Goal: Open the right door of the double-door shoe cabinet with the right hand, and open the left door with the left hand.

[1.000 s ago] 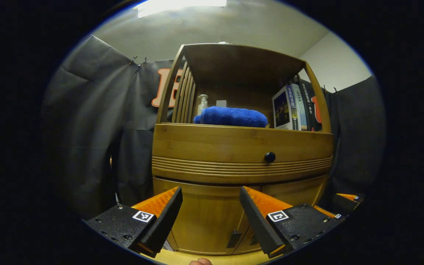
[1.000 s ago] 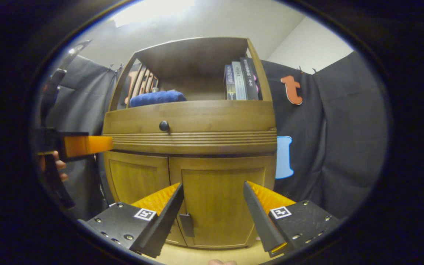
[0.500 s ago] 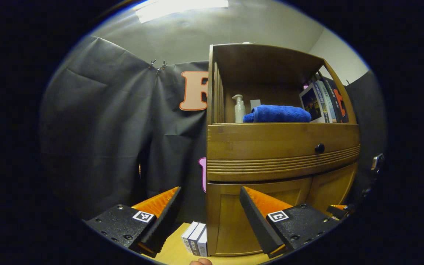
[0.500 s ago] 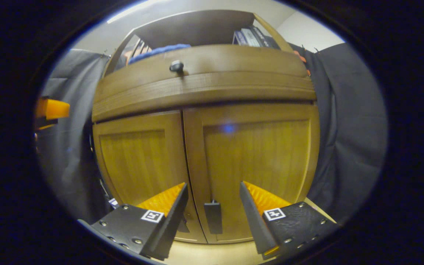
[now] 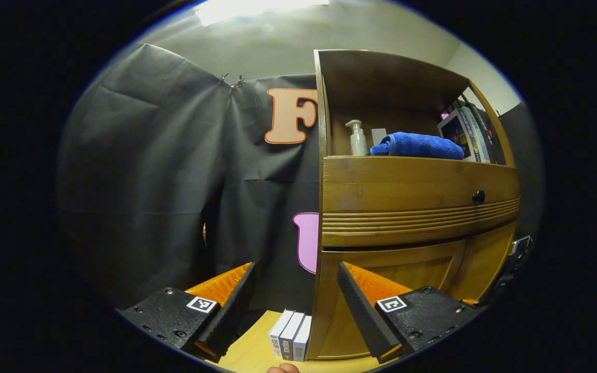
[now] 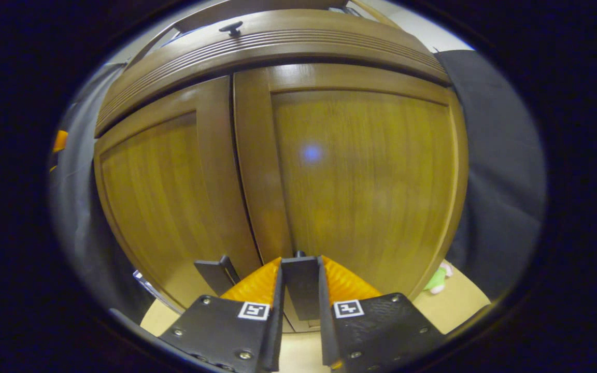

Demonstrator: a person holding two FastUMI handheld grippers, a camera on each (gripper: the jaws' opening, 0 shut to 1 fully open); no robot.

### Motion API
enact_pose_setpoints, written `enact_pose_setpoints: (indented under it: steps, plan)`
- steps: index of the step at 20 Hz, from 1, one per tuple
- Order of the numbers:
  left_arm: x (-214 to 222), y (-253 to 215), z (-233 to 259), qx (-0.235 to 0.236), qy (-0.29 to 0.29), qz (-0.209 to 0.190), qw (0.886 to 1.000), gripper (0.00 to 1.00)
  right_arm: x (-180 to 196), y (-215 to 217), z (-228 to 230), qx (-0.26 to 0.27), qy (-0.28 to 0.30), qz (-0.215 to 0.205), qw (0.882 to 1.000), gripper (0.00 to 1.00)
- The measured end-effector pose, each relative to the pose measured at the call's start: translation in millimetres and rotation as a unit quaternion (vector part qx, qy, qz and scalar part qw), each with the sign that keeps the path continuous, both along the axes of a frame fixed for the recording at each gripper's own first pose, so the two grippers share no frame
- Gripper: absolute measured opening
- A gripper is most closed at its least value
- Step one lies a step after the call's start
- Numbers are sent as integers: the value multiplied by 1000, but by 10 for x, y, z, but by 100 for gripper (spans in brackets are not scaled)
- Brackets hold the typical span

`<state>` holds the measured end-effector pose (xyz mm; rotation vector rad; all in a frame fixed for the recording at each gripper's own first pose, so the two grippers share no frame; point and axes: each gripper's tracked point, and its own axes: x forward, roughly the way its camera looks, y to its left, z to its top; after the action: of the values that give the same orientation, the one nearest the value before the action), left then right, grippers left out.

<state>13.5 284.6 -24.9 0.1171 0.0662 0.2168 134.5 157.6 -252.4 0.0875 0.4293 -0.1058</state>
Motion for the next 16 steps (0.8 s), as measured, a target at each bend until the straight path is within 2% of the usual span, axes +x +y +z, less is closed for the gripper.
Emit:
enact_pose_setpoints:
  steps: [2,3,6,8,13,15,16]
  plan:
    - [-10,15,-12,-4,0,-1,1000,96,-24,3,15,-11,2,-4,1000,30]
    - [-15,18,-16,-6,0,-1,1000,96,-19,-2,18,-4,3,-9,1000,27]
    - [-56,34,0,-9,-2,-2,1000,94,-71,-39,67,-6,0,-18,1000,27]
    - [-74,13,5,-15,-4,-5,1000,96,-191,-56,80,-10,-2,-19,1000,27]
    - [-98,-103,-28,-23,-2,-18,1000,96,-500,-152,134,-5,-2,-22,1000,27]
    - [-102,-196,-55,-19,1,-27,999,94,-618,-193,155,-5,-2,-24,1000,27]
    - [-102,-248,-72,-19,3,-32,999,96,-681,-217,163,-4,-1,-24,1000,27]
